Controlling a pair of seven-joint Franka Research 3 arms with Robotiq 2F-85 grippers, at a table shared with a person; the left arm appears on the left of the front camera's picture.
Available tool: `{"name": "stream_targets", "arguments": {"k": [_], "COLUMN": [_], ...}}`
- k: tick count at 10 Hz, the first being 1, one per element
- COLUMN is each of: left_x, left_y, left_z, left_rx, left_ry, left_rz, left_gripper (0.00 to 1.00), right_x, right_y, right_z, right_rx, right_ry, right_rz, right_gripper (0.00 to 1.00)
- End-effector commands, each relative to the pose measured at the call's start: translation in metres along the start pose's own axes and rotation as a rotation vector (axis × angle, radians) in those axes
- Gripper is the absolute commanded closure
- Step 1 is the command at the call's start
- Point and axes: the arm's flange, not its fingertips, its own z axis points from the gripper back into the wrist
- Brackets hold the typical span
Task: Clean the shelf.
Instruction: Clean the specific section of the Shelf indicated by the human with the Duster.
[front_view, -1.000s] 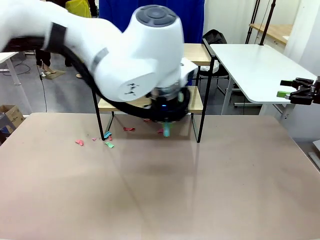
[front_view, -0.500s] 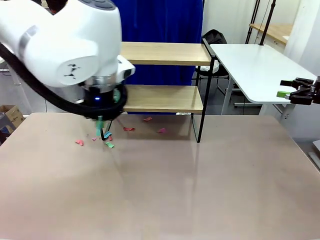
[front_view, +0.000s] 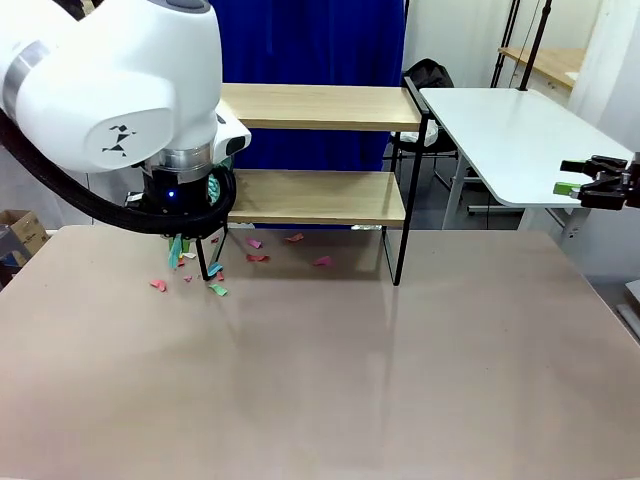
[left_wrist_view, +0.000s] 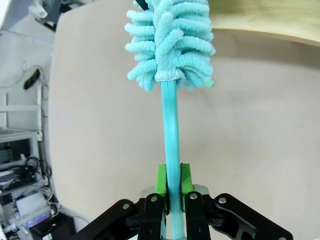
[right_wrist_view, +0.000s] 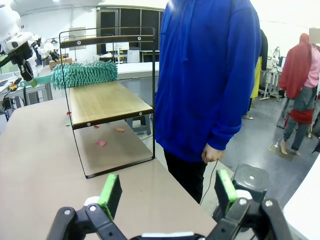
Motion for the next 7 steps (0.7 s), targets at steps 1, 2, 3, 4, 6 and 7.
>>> {"name": "stream_targets", "arguments": {"k": [1,2,3,4,6,7], "left_x": [-0.002,-0.005,-0.011,-0.015,-0.024,-0.027], "left_y": [0.0,0.003,0.007,0.011,0.021,0.027], "left_z": [0.006,0.02,0.036,0.051,0.073,0.08], "left_rx": [-0.004,-0.069,-0.123,-0.169,-0.258,-0.312], "left_ry": [-0.012,-0.066,-0.107,-0.143,-0.174,-0.183], "left_rz": [-0.002,0.015,-0.017,-0.057,-0.164,-0.249], "left_gripper": [0.87,0.87,0.87,0.87,0.87,0.87], "right_x": [0.003,0.003,0.003,0.003,0.003,0.003], "right_y": [0.002,0.002,0.002,0.002,0.002,0.002], "right_z": [-0.001,-0.001,-0.001,-0.001,-0.001,-0.001], "right_rx": [0.0,0.0,0.0,0.0,0.0,0.0], "right_ry": [-0.004,-0.004,-0.004,-0.004,-0.004,-0.004], "right_rz": [0.004,0.004,0.004,0.004,0.004,0.004], "right_gripper": [0.0,0.0,0.0,0.0,0.0,0.0]}}
